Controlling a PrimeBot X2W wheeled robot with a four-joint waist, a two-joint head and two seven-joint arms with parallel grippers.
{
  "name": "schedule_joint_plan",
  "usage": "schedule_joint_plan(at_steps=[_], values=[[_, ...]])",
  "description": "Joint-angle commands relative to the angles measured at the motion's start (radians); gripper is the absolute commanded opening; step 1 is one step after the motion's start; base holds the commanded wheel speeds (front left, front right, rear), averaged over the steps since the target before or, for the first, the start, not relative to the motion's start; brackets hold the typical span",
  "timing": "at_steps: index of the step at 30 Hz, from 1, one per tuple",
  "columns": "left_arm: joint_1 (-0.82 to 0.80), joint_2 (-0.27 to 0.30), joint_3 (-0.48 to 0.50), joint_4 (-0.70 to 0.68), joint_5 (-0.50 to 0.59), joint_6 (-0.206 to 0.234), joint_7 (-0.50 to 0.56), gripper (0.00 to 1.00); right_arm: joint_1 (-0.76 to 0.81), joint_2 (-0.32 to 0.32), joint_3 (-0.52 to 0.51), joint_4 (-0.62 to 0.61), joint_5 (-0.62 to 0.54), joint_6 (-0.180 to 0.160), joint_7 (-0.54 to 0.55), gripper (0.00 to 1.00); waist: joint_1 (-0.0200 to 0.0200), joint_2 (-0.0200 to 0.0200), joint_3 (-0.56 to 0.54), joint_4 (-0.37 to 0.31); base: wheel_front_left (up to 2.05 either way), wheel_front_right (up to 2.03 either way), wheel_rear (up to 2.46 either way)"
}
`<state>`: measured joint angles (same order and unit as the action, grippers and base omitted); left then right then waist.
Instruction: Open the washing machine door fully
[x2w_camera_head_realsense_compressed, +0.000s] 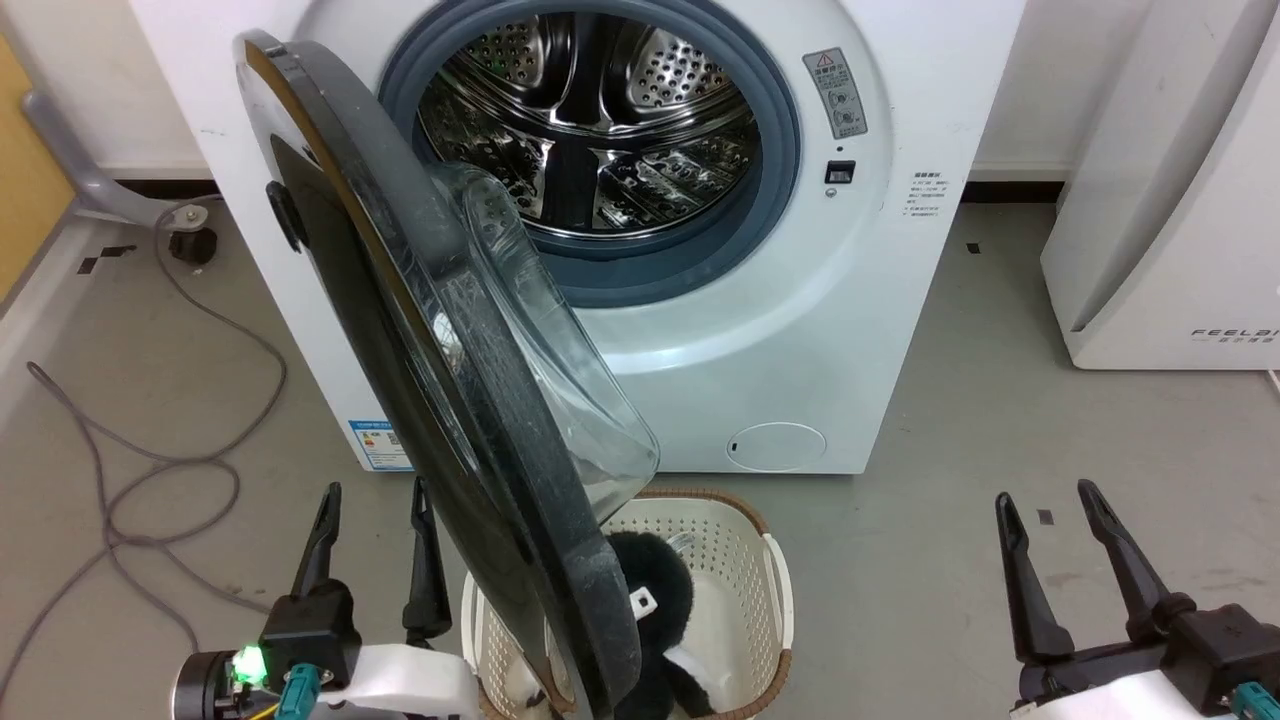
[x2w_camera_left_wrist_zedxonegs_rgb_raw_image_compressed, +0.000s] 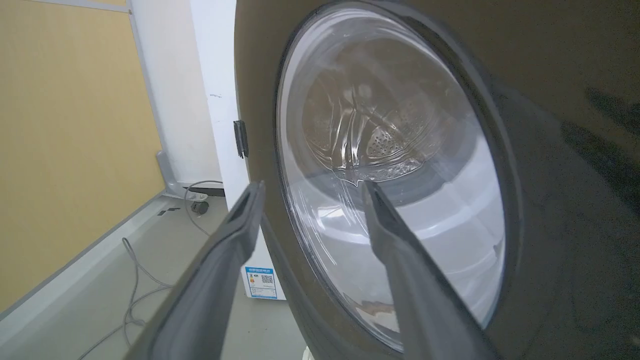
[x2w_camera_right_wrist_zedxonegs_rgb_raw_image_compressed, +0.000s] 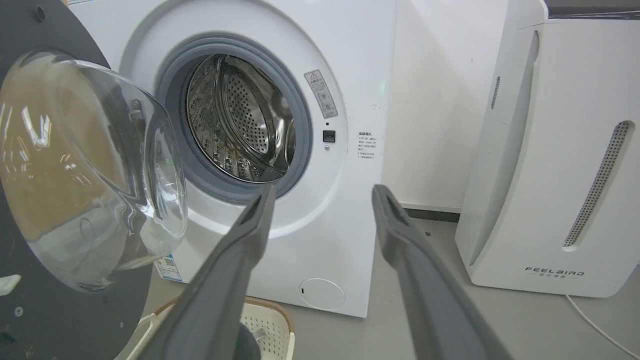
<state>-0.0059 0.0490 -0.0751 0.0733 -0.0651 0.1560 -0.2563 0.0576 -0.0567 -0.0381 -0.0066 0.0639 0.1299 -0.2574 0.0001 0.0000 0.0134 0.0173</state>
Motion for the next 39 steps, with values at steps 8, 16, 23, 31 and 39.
schedule_joint_plan(at_steps=[8,16,23,31,39], values=[[-0.021,0.003,0.048,-0.064,0.012,0.012,-0.006,0.0,0.012,0.006,-0.015,-0.011,0.042,0.001,-0.004,1.0,-0.0001,0.0,-0.005,0.009,0.0,0.0,0.0],[-0.102,0.011,0.07,-0.246,0.041,-0.012,-0.006,0.0,0.015,0.006,-0.013,-0.025,0.068,0.001,-0.004,1.0,-0.0001,0.0,-0.01,0.023,0.0,0.0,0.0],[-0.149,0.009,-0.023,-0.389,0.057,-0.06,-0.006,0.0,0.02,0.006,-0.007,-0.028,0.083,0.001,-0.004,1.0,-0.0001,0.0,-0.02,0.029,0.0,0.0,0.0],[-0.169,0.006,-0.164,-0.449,0.063,-0.109,-0.006,0.0,0.026,0.006,-0.003,-0.026,0.087,0.001,-0.004,1.0,-0.0001,0.0,-0.026,0.036,0.0,0.0,0.0],[-0.151,0.004,-0.311,-0.47,0.072,-0.152,-0.006,0.0,0.029,0.006,-0.004,-0.022,0.084,0.001,-0.004,1.0,-0.0001,0.0,-0.034,0.048,0.0,0.0,0.0]])
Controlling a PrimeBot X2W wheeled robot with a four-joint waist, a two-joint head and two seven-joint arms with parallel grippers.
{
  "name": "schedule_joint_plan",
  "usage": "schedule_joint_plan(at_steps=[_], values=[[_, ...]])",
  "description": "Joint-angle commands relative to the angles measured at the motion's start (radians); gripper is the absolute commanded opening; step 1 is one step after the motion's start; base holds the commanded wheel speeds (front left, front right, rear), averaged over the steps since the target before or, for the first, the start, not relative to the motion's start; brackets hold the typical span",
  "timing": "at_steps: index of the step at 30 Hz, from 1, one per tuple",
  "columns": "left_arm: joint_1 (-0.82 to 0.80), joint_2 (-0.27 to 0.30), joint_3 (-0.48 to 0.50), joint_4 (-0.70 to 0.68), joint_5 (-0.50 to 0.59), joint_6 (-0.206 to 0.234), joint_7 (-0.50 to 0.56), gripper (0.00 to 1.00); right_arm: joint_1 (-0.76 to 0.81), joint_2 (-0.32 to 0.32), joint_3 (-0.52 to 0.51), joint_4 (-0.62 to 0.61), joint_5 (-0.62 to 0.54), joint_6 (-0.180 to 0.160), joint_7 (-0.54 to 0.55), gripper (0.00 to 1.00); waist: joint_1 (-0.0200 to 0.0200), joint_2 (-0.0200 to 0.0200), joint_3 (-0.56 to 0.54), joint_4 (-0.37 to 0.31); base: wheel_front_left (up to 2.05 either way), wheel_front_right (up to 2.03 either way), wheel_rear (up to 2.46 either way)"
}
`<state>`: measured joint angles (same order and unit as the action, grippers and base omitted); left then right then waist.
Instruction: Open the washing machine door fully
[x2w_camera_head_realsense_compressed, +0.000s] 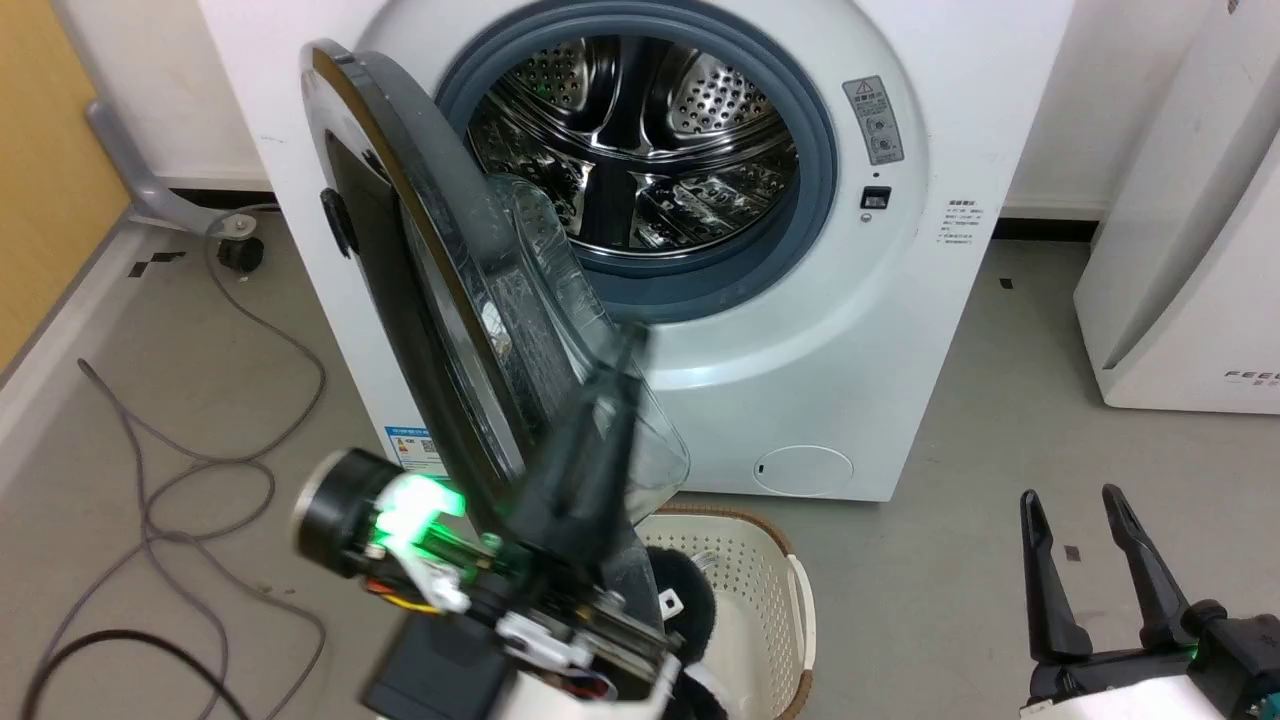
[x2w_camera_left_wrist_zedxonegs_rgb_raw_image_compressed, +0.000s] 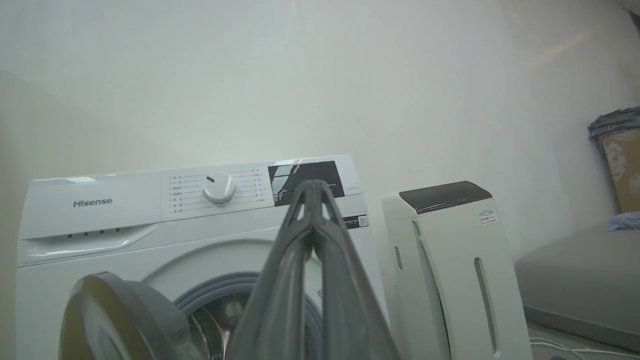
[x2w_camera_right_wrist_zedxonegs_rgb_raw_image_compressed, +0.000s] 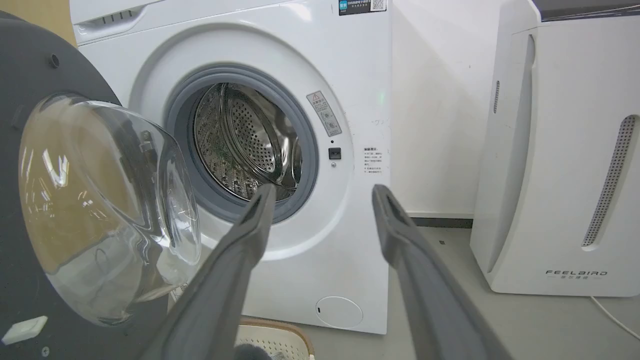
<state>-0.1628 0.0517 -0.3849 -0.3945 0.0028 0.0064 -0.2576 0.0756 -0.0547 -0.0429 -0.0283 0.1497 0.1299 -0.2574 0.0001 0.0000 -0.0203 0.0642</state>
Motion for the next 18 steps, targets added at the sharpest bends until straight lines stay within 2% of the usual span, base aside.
schedule_joint_plan(at_steps=[1,7,18], values=[[0.009,0.002,-0.019,0.0,0.007,-0.009,-0.004,0.0,0.011,0.004,0.001,0.0,-0.002,0.001,-0.004,1.0,-0.0001,0.0,-0.001,0.003,0.0,0.0,0.0],[0.04,0.002,-0.131,0.021,0.022,-0.04,-0.004,0.0,0.011,0.004,0.004,0.002,-0.005,0.001,-0.004,1.0,-0.0001,0.0,-0.002,0.016,0.0,0.0,0.0],[0.106,0.001,-0.278,0.114,0.005,-0.047,-0.004,0.0,0.006,0.004,0.002,0.007,-0.006,0.001,-0.004,1.0,-0.0001,0.0,0.009,0.046,0.0,0.0,0.0]])
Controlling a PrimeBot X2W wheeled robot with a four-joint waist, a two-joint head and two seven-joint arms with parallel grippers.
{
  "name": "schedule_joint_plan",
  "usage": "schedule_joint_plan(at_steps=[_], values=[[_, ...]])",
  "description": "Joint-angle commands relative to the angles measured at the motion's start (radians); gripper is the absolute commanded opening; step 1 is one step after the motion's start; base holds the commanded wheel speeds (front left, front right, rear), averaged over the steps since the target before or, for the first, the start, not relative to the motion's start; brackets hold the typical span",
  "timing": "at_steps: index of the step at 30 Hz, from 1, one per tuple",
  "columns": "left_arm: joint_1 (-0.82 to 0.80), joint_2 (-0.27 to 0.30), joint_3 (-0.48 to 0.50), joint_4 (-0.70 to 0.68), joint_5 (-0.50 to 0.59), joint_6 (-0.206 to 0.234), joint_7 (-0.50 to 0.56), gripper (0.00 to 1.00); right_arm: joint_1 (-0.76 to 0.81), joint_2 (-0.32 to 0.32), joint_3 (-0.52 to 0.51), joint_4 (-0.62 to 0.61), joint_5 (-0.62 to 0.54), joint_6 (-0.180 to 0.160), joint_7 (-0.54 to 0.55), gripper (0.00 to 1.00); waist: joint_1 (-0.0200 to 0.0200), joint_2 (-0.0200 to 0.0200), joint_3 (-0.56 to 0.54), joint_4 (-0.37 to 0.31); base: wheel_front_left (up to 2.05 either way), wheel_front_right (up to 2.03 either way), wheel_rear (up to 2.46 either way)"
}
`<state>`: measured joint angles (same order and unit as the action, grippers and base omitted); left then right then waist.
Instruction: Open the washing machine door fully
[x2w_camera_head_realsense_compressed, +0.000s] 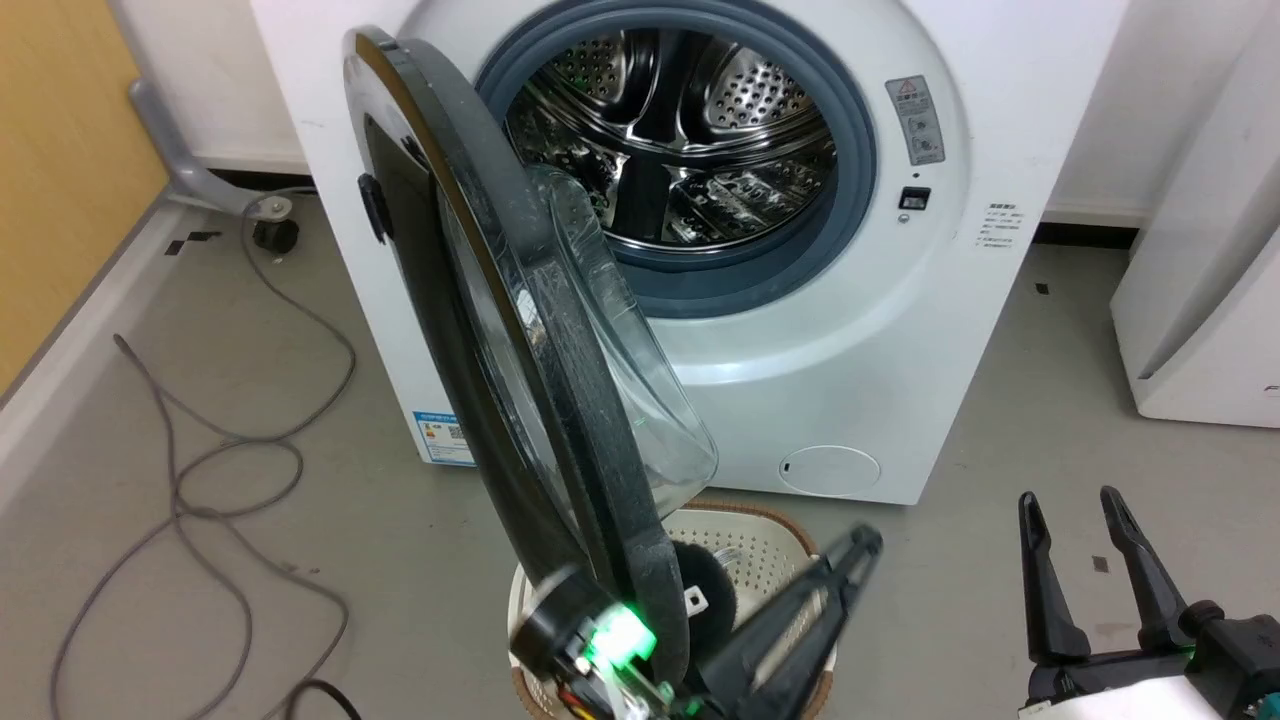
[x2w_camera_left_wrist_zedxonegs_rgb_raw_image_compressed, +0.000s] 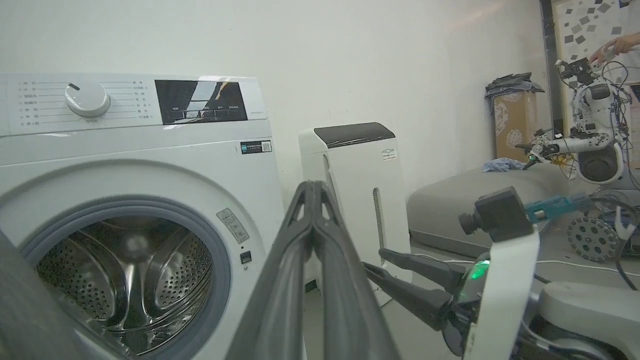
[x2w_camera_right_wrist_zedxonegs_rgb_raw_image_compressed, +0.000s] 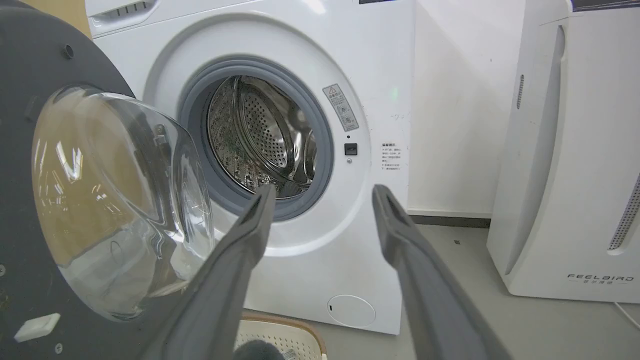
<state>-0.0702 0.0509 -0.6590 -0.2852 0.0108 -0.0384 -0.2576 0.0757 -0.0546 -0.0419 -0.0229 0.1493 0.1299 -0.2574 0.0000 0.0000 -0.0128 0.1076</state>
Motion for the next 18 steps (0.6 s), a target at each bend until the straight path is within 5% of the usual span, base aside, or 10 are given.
schedule_joint_plan(at_steps=[1,8,18], values=[[0.02,0.002,-0.013,0.018,-0.005,-0.002,-0.004,0.0,0.004,0.004,0.001,0.002,-0.005,0.001,-0.004,1.0,0.0,0.0,0.003,0.004,0.0,0.0,0.0],[0.049,0.005,-0.041,0.122,-0.015,0.001,-0.004,0.0,-0.004,0.004,0.005,0.008,-0.002,0.001,-0.004,1.0,0.0,0.0,0.013,0.011,0.0,0.0,0.0],[0.073,0.004,0.062,0.253,-0.057,0.074,-0.004,0.0,-0.009,0.004,-0.003,0.019,0.001,0.001,-0.004,1.0,0.0,0.0,0.031,0.018,0.0,0.0,0.0]])
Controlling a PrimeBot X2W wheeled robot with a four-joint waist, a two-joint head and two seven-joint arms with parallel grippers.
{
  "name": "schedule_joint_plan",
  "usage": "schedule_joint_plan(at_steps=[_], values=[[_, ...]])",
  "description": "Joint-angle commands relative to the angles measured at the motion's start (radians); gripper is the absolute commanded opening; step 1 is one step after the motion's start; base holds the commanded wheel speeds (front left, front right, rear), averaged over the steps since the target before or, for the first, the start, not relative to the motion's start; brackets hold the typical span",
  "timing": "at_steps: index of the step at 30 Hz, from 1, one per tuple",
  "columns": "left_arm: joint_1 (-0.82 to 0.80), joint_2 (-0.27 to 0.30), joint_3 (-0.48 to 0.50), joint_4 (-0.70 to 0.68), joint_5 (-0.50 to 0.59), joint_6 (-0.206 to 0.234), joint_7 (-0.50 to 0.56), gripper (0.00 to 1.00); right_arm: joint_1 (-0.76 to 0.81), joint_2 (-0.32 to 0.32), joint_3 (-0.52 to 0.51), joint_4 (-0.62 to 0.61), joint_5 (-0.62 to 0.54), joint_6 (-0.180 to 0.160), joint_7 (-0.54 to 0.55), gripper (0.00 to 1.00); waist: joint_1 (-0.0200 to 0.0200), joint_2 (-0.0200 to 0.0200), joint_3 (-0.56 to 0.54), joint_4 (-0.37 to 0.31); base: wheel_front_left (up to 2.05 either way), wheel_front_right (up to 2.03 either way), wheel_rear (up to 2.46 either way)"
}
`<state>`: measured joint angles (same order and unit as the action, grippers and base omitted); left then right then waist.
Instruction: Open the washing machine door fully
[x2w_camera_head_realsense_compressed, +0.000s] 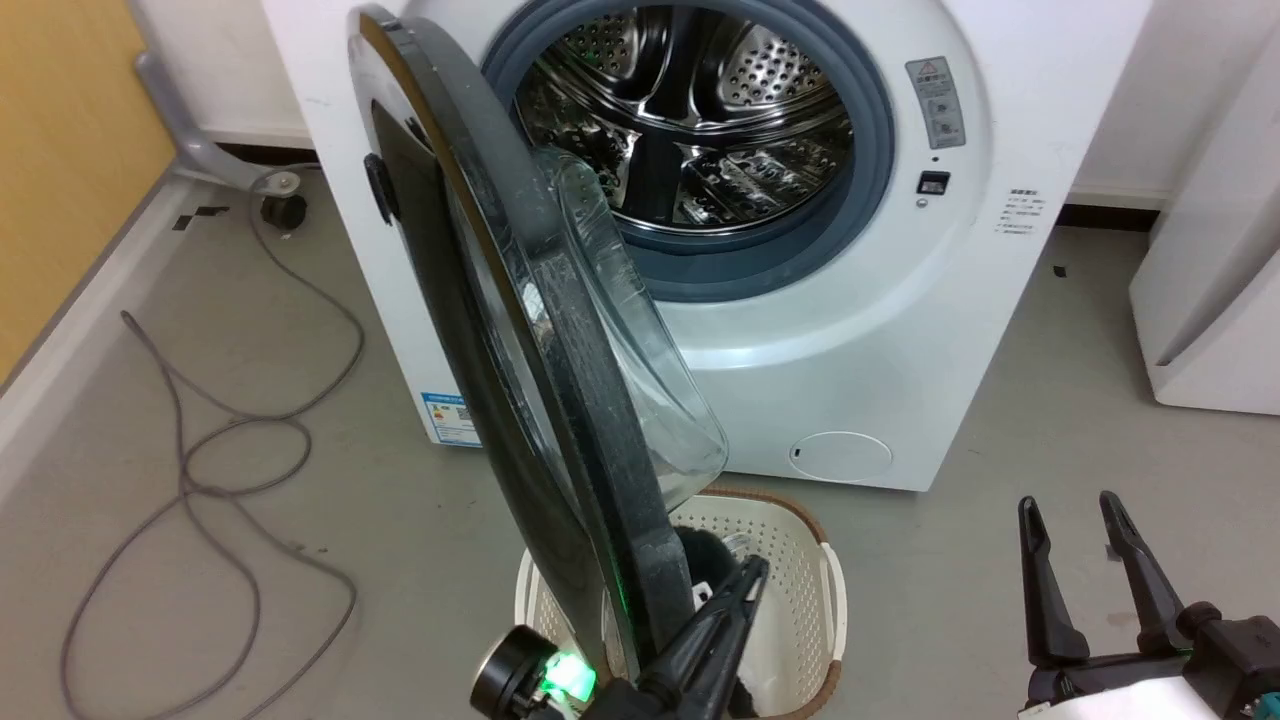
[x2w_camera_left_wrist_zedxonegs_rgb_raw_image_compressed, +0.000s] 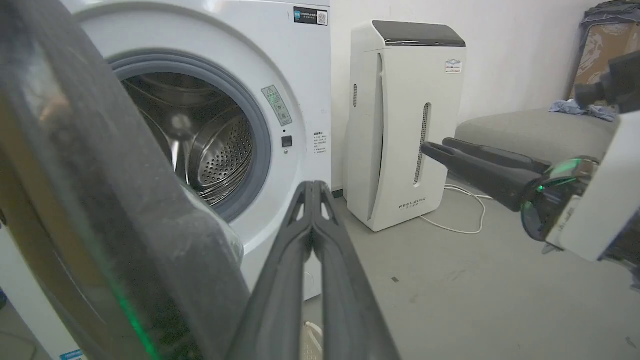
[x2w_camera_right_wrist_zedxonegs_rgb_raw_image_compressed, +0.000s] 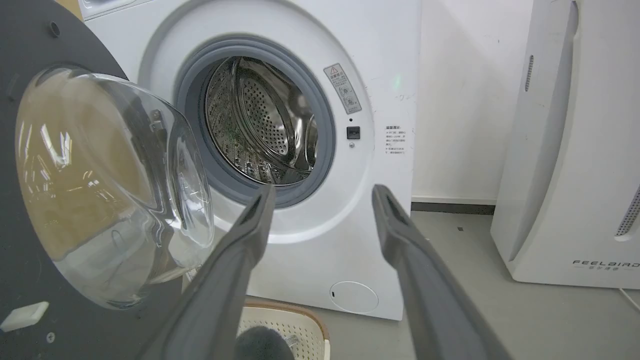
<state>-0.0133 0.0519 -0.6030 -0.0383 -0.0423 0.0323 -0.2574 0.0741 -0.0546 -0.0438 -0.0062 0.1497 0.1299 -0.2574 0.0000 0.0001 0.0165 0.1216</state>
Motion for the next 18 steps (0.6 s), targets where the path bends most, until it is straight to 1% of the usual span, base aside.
schedule_joint_plan(at_steps=[1,10,18], values=[[0.016,0.003,0.012,0.012,-0.005,0.005,-0.004,0.0,-0.008,0.004,-0.001,0.004,0.001,0.001,-0.004,1.0,0.0,-0.0001,0.003,0.008,0.0,0.0,0.0],[0.025,0.003,0.053,0.025,-0.011,0.016,-0.004,0.0,-0.01,0.004,-0.003,0.005,0.012,0.001,-0.004,1.0,0.0,-0.0001,0.003,0.059,0.0,0.0,0.0],[0.049,0.02,0.072,0.02,-0.003,0.015,-0.004,0.0,0.004,0.004,-0.005,0.007,0.029,0.001,-0.004,1.0,0.0,-0.0001,0.003,0.146,0.0,0.0,0.0]])
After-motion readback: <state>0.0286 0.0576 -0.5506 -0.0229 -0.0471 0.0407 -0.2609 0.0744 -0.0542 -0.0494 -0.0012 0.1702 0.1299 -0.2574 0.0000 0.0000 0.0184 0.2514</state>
